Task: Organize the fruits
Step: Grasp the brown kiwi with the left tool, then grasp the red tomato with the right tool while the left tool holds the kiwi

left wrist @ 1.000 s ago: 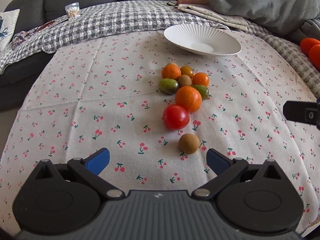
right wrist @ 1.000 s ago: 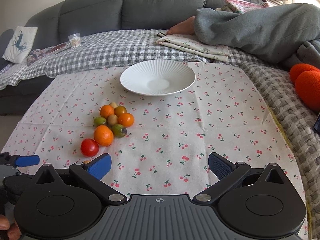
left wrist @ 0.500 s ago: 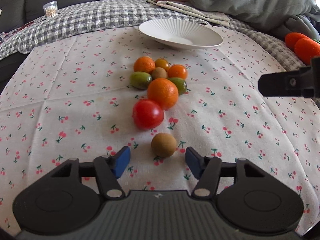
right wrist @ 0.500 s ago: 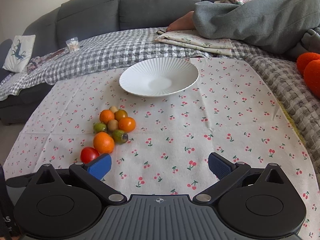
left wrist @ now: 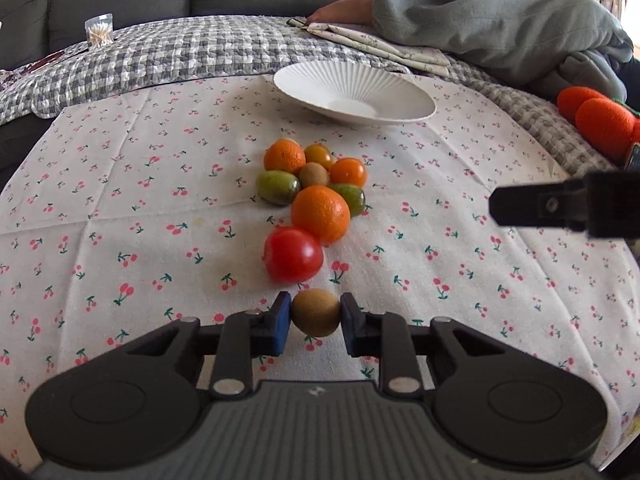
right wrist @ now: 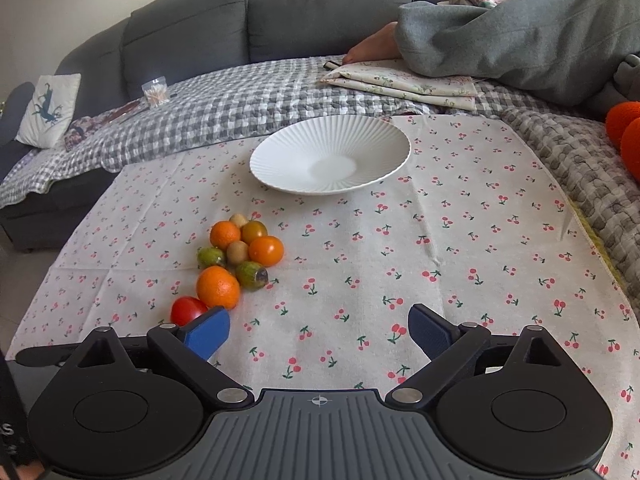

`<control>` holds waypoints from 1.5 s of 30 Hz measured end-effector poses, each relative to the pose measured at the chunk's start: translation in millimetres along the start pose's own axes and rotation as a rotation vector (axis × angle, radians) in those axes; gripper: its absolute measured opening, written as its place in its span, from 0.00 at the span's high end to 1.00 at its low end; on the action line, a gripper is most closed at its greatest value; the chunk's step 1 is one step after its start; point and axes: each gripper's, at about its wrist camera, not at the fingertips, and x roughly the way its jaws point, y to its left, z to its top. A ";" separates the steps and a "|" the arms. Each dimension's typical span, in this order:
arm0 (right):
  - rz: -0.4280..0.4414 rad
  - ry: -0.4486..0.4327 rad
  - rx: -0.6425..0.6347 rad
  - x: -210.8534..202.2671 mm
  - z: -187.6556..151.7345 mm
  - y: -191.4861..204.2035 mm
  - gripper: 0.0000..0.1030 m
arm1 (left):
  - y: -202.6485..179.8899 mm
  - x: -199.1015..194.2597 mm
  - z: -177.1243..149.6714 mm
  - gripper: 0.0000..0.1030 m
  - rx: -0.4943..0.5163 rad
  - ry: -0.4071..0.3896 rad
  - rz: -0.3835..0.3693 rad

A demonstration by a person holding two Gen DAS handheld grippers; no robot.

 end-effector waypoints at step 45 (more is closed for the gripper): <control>0.238 0.136 0.027 76.3 -12.4 67.9 0.67 | 87.2 -34.7 29.4 0.76 -0.226 -0.076 0.142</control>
